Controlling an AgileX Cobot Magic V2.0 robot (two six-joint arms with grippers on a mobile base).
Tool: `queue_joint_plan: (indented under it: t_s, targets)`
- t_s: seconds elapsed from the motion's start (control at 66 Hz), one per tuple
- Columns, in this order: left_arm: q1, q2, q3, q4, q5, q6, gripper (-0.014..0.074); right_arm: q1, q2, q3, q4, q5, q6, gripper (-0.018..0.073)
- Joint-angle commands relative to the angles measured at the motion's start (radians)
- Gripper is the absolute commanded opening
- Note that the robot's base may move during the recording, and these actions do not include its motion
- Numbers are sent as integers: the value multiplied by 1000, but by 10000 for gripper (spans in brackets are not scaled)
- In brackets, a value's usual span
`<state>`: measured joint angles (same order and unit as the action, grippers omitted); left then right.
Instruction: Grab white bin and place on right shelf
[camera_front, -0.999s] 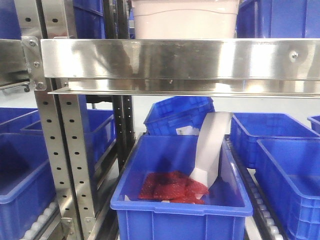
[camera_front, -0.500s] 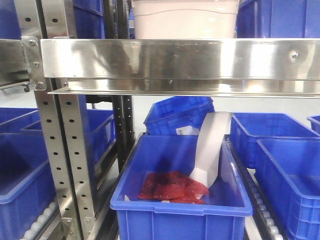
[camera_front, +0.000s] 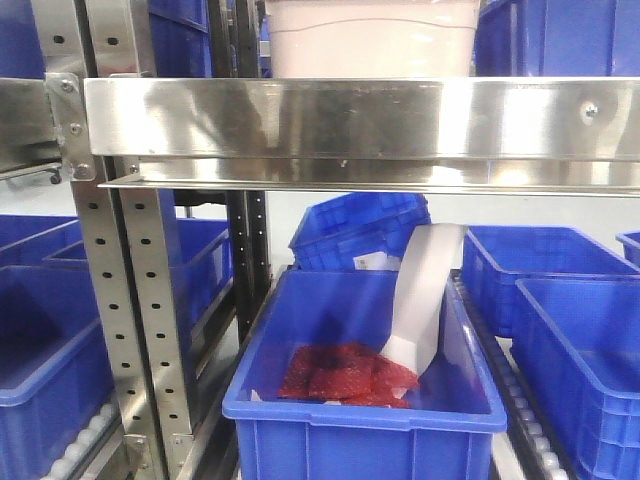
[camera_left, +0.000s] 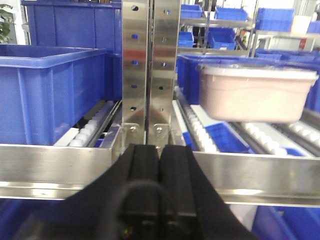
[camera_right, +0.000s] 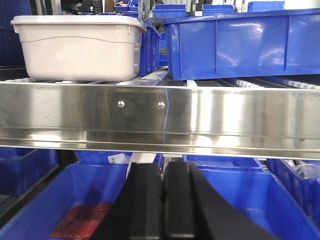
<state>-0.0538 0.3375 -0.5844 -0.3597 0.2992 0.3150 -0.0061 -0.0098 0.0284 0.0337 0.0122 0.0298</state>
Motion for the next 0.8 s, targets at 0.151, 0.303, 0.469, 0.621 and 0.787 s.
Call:
queue_joint_plan:
  t_s: [0.151, 0.303, 0.469, 0.621, 0.787]
  targets:
    - [-2, -95, 152, 144, -202, -185, -117, -2, -19, -1, -3, -97, -3, 66]
    - [-2, -223, 363, 345, -321, -333, -117, -2, -19, -1, -3, -97, -3, 66]
    - [-2, -295, 477, 341, -325, -330, -117, -2, -19, -1, -3, -97, -3, 66]
    - [-2, -297, 513, 325, -325, -279, -117, -2, -19, -1, -3, -97, -3, 66]
    - [-16, -297, 580, 293, -399, -279, -117, -2, -19, -1, -3, -97, -3, 66]
